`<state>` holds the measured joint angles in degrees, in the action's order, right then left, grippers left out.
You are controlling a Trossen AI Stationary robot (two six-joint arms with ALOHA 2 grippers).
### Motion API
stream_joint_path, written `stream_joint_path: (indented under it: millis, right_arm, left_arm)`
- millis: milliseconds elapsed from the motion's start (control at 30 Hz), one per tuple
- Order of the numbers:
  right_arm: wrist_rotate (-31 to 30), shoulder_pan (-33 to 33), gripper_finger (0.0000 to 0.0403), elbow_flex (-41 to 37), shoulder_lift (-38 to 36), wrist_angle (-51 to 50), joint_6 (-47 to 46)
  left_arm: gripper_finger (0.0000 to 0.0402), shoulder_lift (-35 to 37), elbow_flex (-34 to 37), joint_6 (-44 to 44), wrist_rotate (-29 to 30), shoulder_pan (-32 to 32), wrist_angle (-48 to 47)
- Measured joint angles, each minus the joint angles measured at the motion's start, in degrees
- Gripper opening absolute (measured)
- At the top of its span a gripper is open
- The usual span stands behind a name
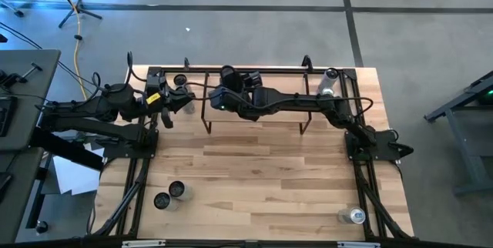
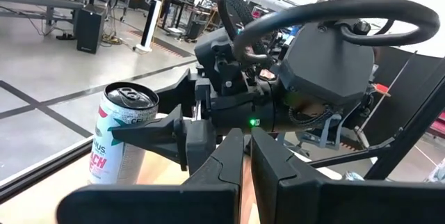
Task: Place canned beverage on shelf
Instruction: Put the right white pink soda can on the shelf
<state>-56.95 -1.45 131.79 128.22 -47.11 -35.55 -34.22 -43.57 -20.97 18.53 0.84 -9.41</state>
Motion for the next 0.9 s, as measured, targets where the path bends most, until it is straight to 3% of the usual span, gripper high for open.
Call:
stream_joint_path:
  millis: [233,467,733,900]
  right_arm:
    - [3.5,-0.6,0.0227,0.2,-0.1,0.4,12.3]
    - [15.7,-3.0,0.0227,0.3,-0.8,1.8,25.4]
    - [35.8,-6.7,0.0227,-0.1,-4.2,4.0,29.7]
    - [41.4,-7.6,0.0227,-0.2,-4.7,4.4,31.0]
  left_arm:
    - [0.0003,0.0,0.0,0.0,0.0,0.0,0.0]
    - [0.0003,0.0,0.0,-0.1,0.0,0.0,0.0]
    - [0.0003,0.0,0.0,-1.4,0.0,0.0,0.0]
    - [0.0003,0.0,0.0,-1.4,0.2,0.0,0.0]
